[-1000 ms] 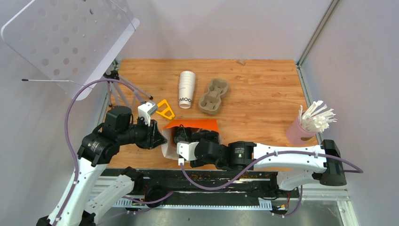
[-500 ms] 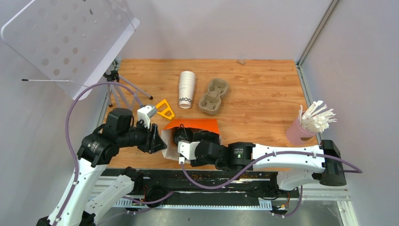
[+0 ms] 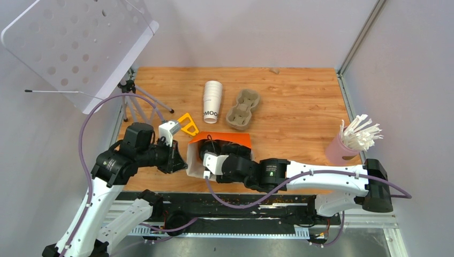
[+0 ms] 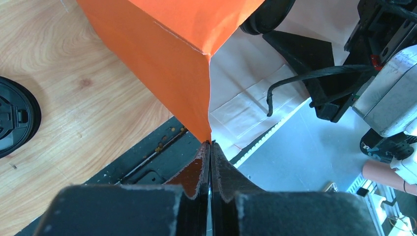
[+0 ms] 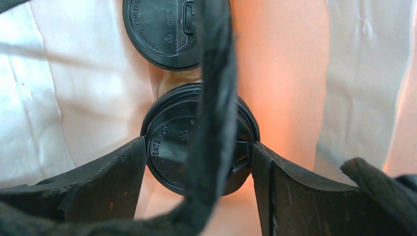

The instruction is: Pack the takeout coffee

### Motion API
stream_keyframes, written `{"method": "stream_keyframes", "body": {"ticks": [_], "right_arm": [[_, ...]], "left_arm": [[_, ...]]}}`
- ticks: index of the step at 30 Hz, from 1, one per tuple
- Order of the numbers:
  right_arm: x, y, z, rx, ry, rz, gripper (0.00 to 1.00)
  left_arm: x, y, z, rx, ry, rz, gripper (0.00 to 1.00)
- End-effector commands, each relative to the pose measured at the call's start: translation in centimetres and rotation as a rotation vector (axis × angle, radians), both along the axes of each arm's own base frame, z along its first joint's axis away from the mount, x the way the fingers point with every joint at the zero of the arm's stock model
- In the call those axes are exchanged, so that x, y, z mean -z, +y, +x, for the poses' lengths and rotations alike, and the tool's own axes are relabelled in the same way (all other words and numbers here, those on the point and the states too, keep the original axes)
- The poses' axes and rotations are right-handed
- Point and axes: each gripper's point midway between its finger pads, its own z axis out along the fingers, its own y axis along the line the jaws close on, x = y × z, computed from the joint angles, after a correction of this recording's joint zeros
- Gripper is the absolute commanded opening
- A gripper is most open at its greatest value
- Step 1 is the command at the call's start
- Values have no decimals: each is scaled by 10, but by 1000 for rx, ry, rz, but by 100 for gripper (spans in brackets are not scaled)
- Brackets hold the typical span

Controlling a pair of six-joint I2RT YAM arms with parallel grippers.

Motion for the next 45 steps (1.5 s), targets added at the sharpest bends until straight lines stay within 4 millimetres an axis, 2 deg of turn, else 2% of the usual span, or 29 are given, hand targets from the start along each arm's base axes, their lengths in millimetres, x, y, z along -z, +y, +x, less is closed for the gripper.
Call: {"method": "stream_keyframes", "body": {"ticks": [1, 4, 11, 17, 28, 34, 41, 45], "right_arm": [[-23, 9, 12, 33, -70, 67, 68], [-20, 11, 16, 28, -86, 63, 68], [-14, 10, 32, 72, -86, 85, 68], [0, 5, 29, 75, -52, 60, 68], [13, 8, 23, 8, -43, 61, 68], [12, 7, 27, -5, -72, 70, 68], [1, 9, 32, -15, -110, 73, 68], [5, 7, 37, 12, -106, 72, 68]], "left_arm": [[-6, -5, 1, 38, -30, -27, 4], [-7, -5, 1, 39, -32, -27, 0], [-4, -7, 0, 44, -20, -30, 0], [-6, -10, 2, 44, -18, -47, 0], [-7, -14, 2, 47, -15, -74, 0], [-6, -15, 2, 47, -11, -78, 0], [-4, -18, 2, 46, -6, -95, 0], [-2, -18, 2, 49, 0, -94, 0]]}}
